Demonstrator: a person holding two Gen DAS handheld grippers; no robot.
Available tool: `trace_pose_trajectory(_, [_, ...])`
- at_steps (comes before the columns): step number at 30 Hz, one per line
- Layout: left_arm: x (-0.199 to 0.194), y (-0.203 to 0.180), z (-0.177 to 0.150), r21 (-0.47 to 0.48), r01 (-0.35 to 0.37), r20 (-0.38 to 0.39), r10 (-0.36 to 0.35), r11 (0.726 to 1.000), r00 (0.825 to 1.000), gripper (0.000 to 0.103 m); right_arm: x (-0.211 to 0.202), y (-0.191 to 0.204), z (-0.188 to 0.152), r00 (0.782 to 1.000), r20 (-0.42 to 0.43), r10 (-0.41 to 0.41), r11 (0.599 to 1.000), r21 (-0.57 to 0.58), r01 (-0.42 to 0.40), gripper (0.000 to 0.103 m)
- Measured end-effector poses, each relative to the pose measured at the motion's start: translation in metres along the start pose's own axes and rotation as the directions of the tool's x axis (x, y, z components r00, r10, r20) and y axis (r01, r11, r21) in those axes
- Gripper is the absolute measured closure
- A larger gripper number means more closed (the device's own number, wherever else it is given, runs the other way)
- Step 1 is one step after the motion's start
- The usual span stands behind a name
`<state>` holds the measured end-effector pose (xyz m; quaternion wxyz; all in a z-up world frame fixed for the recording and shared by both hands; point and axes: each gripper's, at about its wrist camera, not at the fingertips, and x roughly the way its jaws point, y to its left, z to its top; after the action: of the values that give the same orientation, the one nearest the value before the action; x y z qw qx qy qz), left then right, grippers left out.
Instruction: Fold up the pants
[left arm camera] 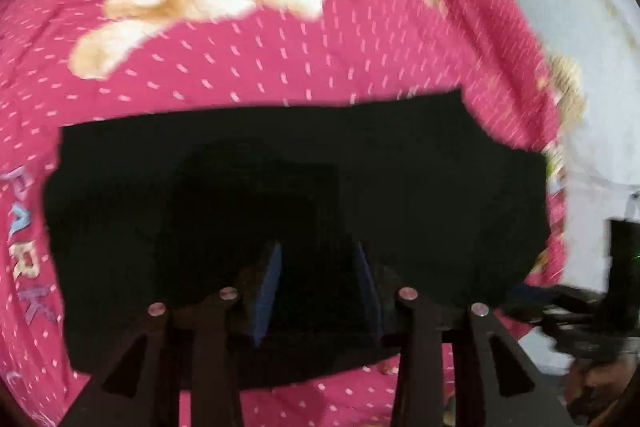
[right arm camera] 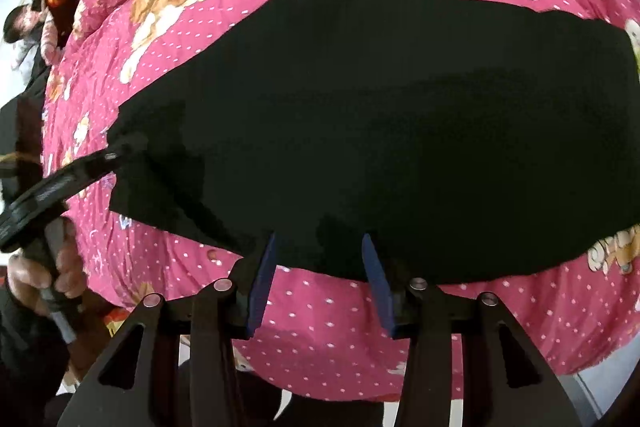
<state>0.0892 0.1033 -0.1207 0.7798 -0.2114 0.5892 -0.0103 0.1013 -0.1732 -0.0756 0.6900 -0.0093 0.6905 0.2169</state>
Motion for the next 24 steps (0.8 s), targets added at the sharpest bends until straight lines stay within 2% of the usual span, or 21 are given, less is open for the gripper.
trace_pose_trajectory(2, [0.002, 0.005, -0.004, -0.004, -0.052, -0.029, 0.052, 0.999, 0.998, 0.062, -0.001, -0.007, -0.002, 1.000, 0.003, -0.010, 1.000, 0.024, 0.010, 0.059])
trace_pose_trajectory(6, [-0.034, 0.042, -0.037, -0.098, -0.118, -0.009, 0.118, 0.988, 0.993, 0.062, -0.004, -0.017, -0.004, 1.000, 0.018, -0.009, 0.998, 0.057, 0.008, 0.059])
trace_pose_trajectory(11, [-0.081, 0.102, -0.089, -0.257, -0.183, 0.009, 0.192, 0.949, 0.981, 0.062, 0.001, -0.021, -0.001, 1.000, 0.027, 0.001, 0.998, 0.065, -0.003, 0.059])
trace_pose_trajectory(13, [-0.092, 0.118, -0.102, -0.309, -0.184, 0.020, 0.200, 0.933, 0.980, 0.062, 0.003, -0.019, 0.000, 1.000, 0.025, 0.000, 0.999, 0.050, -0.002, 0.059])
trace_pose_trajectory(17, [-0.100, 0.117, -0.102, -0.344, -0.170, 0.057, 0.201, 0.923, 0.978, 0.062, 0.006, -0.011, 0.003, 1.000, 0.027, 0.004, 1.000, 0.011, -0.005, 0.059])
trace_pose_trajectory(20, [-0.097, 0.096, -0.084, -0.306, -0.134, 0.093, 0.170, 0.943, 0.981, 0.062, 0.005, -0.009, 0.006, 0.999, 0.034, 0.018, 1.000, -0.008, -0.018, 0.059])
trace_pose_trajectory(24, [-0.072, 0.068, -0.054, -0.249, -0.106, 0.084, 0.130, 0.963, 0.988, 0.062, 0.001, -0.013, 0.005, 0.999, 0.047, 0.024, 1.000, -0.007, -0.023, 0.059])
